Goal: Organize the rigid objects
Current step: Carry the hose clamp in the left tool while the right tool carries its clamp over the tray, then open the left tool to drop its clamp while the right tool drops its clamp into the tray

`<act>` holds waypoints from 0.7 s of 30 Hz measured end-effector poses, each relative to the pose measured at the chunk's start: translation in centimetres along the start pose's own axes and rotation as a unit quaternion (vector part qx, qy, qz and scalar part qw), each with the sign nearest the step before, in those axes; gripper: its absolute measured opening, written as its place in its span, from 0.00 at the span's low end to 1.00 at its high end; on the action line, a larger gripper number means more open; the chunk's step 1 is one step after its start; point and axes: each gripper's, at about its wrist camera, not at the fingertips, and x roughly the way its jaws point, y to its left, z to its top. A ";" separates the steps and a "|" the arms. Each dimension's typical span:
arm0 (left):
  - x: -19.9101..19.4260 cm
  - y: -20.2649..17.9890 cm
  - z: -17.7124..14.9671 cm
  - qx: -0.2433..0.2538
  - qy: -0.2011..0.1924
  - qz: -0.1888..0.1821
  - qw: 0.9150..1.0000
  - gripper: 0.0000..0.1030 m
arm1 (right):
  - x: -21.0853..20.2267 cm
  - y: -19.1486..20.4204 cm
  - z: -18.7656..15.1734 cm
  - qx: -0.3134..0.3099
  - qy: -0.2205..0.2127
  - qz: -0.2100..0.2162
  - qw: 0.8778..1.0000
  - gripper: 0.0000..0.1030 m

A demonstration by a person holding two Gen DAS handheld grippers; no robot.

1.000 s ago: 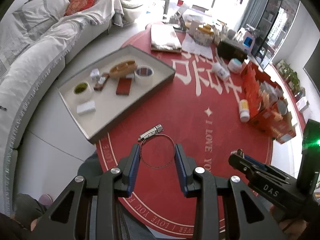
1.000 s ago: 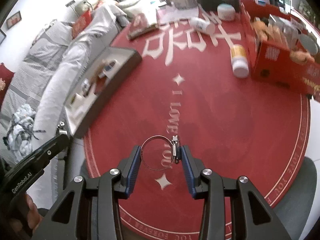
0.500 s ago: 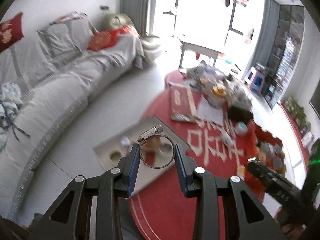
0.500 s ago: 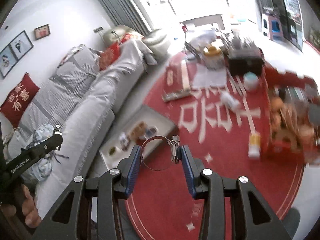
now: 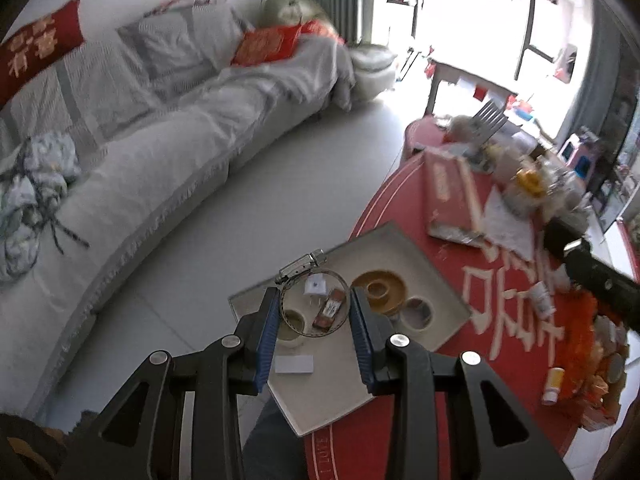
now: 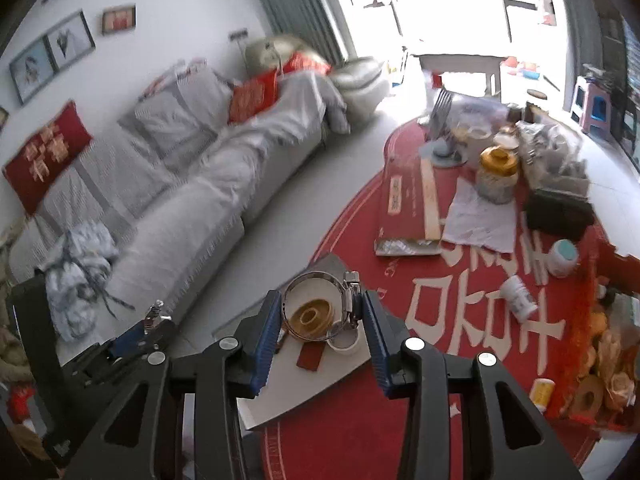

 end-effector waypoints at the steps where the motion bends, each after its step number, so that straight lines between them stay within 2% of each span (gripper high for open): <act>1: 1.1 0.0 -0.1 -0.002 0.010 0.003 1.000 0.36 | 1.3 0.1 -0.2 -0.001 0.013 -0.001 1.000 0.41; 5: 5.2 -0.2 -0.9 -0.003 0.045 0.012 0.999 0.36 | 7.4 0.4 -1.7 0.001 0.077 0.001 0.997 0.41; 10: 8.9 -0.2 -1.5 -0.004 0.071 0.019 0.997 0.36 | 12.4 0.9 -3.6 -0.012 0.137 0.002 0.991 0.41; 16: 11.9 0.3 -2.0 -0.019 0.099 0.020 0.995 0.36 | 15.3 0.2 -4.5 -0.019 0.166 -0.011 0.986 0.41; 21: 13.4 0.2 -2.4 -0.020 0.113 0.020 0.993 0.36 | 17.0 0.4 -4.3 -0.029 0.174 -0.018 0.984 0.41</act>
